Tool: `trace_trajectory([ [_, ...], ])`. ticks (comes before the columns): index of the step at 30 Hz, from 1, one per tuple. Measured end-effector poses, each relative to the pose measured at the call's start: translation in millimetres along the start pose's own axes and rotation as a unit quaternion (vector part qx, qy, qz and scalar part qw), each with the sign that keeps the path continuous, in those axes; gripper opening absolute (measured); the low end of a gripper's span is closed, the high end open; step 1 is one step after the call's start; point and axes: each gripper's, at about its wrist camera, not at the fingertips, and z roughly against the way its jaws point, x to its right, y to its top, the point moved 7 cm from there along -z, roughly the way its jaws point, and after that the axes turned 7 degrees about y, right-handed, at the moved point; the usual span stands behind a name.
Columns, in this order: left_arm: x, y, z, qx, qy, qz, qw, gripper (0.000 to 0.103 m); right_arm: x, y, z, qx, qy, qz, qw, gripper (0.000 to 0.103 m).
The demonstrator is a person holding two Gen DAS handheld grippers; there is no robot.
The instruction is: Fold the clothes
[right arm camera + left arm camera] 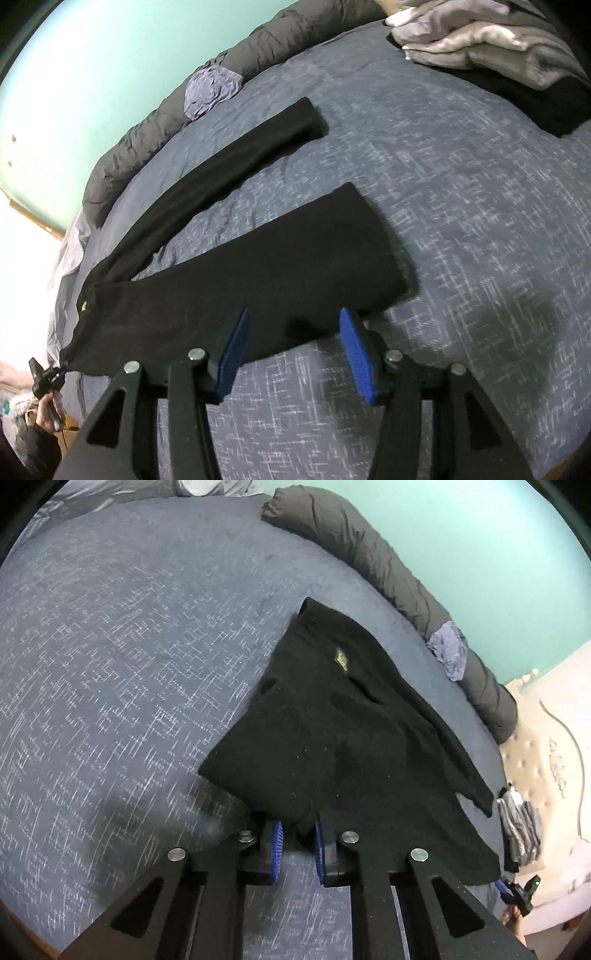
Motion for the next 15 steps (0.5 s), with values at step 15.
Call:
trace_trajectory([
  [15,-1.5,-1.4,-17.7,-0.015,-0.006,0.021,0.9996,0.026,7.8,-1.9,-28.5,-0.027,0.029,-0.047,0.998,0.047],
])
